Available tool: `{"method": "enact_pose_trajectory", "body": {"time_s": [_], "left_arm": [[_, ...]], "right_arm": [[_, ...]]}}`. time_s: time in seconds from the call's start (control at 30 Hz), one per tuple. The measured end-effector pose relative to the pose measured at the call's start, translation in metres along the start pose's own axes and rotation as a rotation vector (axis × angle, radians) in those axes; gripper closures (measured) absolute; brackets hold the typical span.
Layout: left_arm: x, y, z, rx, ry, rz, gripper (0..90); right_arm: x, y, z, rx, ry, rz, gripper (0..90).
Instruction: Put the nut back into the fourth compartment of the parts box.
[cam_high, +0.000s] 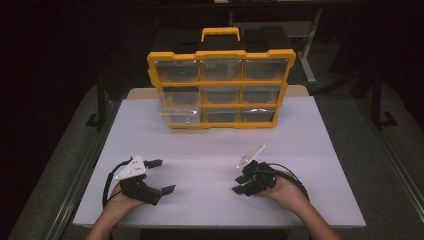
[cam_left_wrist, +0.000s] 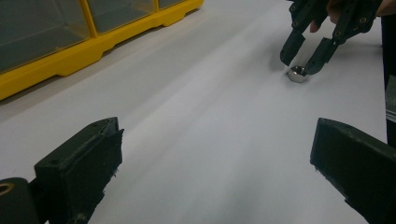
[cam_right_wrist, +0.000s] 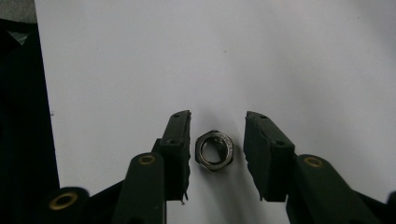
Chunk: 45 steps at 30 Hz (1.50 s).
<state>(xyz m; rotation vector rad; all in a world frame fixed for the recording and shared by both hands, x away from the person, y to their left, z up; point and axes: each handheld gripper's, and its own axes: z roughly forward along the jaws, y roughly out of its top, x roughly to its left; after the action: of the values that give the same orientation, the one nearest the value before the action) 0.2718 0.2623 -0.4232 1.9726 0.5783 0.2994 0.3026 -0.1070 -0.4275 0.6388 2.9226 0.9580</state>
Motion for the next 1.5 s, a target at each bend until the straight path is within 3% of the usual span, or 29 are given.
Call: {"method": "enact_pose_trajectory", "body": {"time_s": [0.4, 0.53, 1.1, 1.5], "left_arm": [[0.0, 0.0, 0.0, -0.003, 0.004, 0.0, 2.0], [0.0, 0.0, -0.001, -0.005, 0.005, 0.0, 2.0], [0.001, 0.001, -0.003, 0.001, 0.007, 0.005, 2.0], [0.001, 0.0, -0.001, 0.002, 0.004, 0.0, 2.0]], "right_arm": [[0.009, 0.001, 0.007, 0.062, -0.048, -0.034, 68.5], [0.008, 0.001, 0.006, 0.064, -0.036, -0.017, 69.1], [-0.003, 0.017, -0.007, 0.023, -0.048, 0.039, 69.1], [-0.014, 0.034, -0.02, -0.015, -0.048, 0.049, 69.1]]}}
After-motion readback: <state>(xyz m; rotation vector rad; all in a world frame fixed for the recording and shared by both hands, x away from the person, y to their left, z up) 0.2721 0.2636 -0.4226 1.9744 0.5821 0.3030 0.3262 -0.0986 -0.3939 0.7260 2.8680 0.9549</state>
